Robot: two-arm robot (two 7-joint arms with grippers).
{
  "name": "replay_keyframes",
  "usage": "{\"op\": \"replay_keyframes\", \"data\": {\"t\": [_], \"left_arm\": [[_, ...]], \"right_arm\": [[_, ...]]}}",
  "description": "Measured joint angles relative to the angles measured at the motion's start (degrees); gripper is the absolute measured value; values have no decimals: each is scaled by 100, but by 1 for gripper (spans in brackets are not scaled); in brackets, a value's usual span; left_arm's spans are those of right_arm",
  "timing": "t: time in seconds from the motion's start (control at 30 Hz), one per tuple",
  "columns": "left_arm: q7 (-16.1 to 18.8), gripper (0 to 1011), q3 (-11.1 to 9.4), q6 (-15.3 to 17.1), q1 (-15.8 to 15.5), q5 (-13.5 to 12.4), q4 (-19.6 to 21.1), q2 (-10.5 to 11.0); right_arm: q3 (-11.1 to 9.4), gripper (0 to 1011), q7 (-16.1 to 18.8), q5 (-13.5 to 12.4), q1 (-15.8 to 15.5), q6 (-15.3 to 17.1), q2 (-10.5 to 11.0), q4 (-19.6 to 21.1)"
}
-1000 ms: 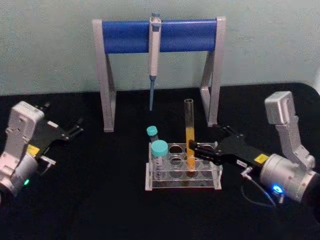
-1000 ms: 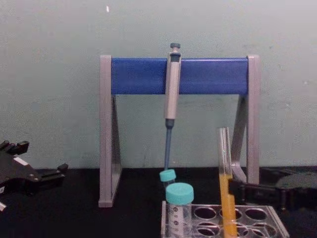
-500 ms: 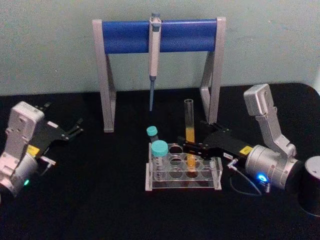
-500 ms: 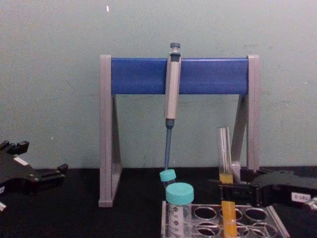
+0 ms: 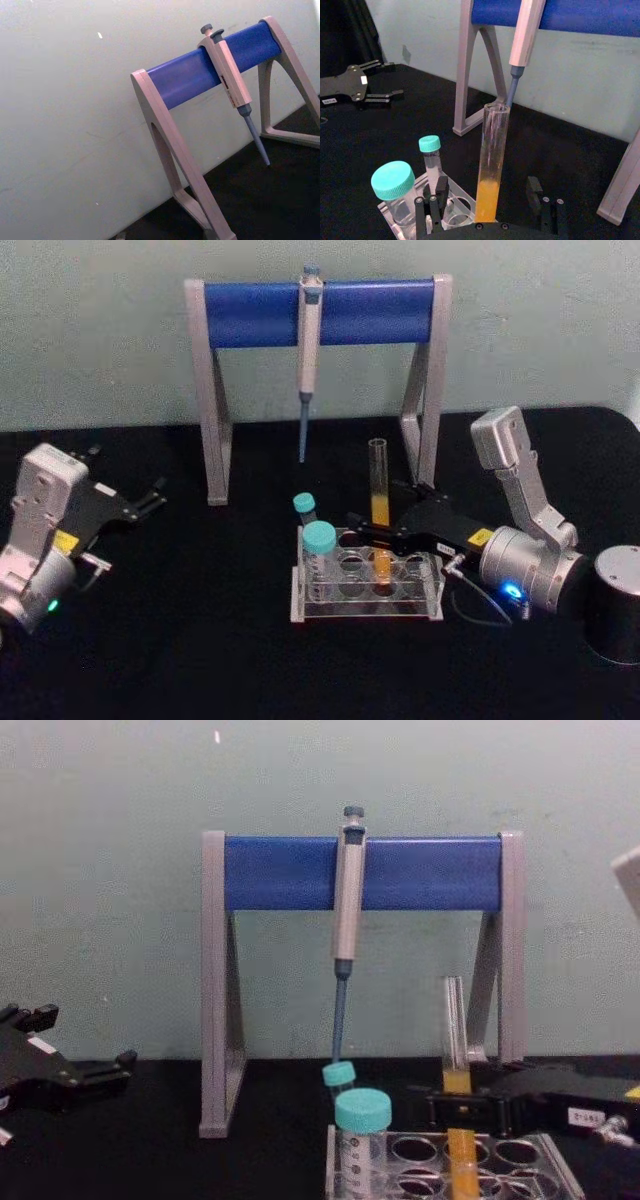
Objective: Pick up the test tube from the test tube rack, shake it, then place it back into the test tube rack.
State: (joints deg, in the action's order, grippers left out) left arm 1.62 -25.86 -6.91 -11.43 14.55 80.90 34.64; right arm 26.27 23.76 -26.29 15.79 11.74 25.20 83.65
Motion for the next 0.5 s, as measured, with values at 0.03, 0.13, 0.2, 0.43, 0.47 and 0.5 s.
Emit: {"op": "replay_keyframes", "data": {"t": [0.03,0.13,0.2,0.43,0.47,0.5], "left_arm": [[0,1001,0,0,0,0,0,0],[0,1001,0,0,0,0,0,0],[0,1001,0,0,0,0,0,0],[0,1001,0,0,0,0,0,0],[0,1001,0,0,0,0,0,0],[0,1001,0,0,0,0,0,0]], "right_arm": [[3,1000,3,19,11,-15,-11,-11],[8,1000,16,57,29,-44,-31,-31],[12,1000,23,79,37,-61,-37,-37],[20,1000,29,112,41,-85,-38,-44],[18,1000,29,110,40,-85,-38,-42],[18,1000,29,107,39,-85,-37,-42]]}}
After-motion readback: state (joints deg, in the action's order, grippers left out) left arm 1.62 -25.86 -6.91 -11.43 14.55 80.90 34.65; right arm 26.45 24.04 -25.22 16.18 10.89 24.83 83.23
